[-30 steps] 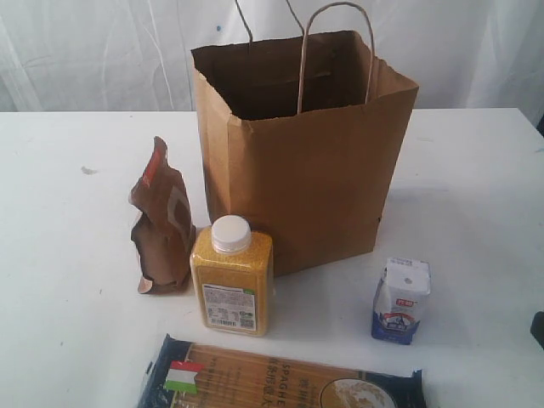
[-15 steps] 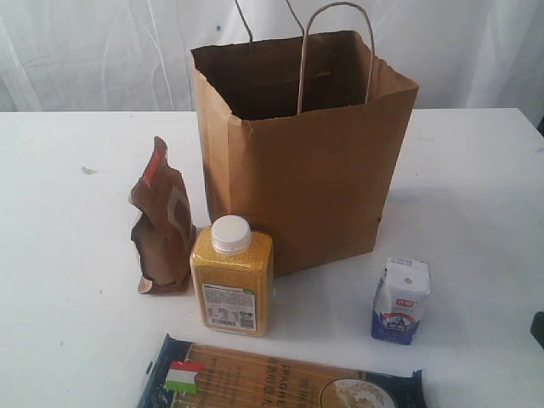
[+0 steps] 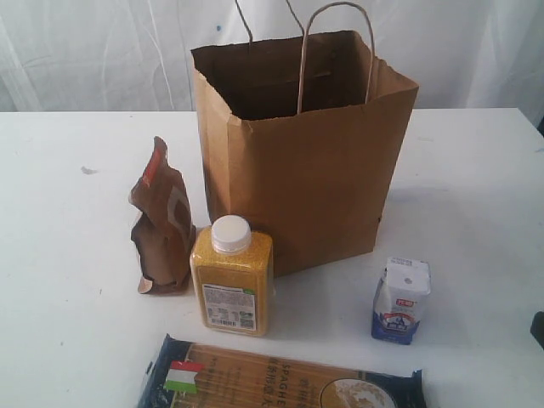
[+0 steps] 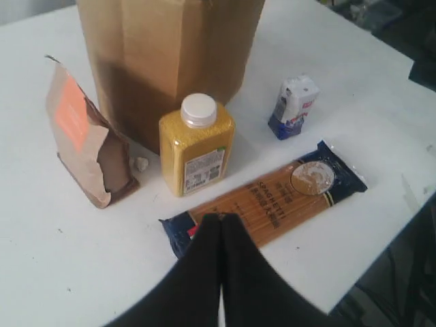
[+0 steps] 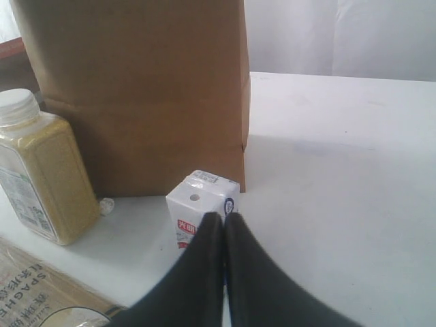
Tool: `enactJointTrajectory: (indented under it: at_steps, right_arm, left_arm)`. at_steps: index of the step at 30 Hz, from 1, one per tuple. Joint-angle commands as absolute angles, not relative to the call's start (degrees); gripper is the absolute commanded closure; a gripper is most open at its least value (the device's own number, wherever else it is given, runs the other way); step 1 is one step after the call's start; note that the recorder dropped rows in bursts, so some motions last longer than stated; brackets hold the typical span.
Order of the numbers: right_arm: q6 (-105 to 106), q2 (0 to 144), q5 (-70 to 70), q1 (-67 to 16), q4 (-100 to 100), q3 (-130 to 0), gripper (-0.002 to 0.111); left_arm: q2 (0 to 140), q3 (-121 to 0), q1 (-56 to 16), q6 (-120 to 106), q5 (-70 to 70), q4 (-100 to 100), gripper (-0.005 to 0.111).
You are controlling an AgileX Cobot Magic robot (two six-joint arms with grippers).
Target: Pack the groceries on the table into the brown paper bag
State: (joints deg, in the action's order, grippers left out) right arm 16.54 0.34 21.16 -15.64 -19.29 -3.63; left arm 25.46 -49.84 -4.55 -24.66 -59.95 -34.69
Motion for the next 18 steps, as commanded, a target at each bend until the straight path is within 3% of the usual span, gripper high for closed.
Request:
enactJointTrajectory:
  at_steps: [1,4,9,11,18]
  right_arm:
    - [16.3,0.0,20.9,-15.4,-19.5,-3.3,0.108]
    - [16.3,0.0,20.9,-15.4,-19.5,-3.3,0.108]
    - [16.3,0.0,20.9,-15.4,-19.5,-3.3,0.108]
    - [16.3,0.0,20.9,-15.4,-19.5,-3.3,0.108]
    - [16.3,0.0,20.9,-15.4,-19.5,-3.3,0.108]
  left_arm:
    - [32.4,-49.8,-5.4,-30.5,-61.1,-38.3,0.107]
    - [36.7,-49.7,-5.4,-35.2,-61.1,-41.8,0.097]
    - [44.5,-49.3,-5.4,-45.7,-60.7,-51.6,0.058]
    - [47.4,-48.6,-5.9,-49.4,-59.2,-54.0,0.049]
    - [58.1,-47.4,-10.9,-56.1,-48.0,-50.3,0.046]
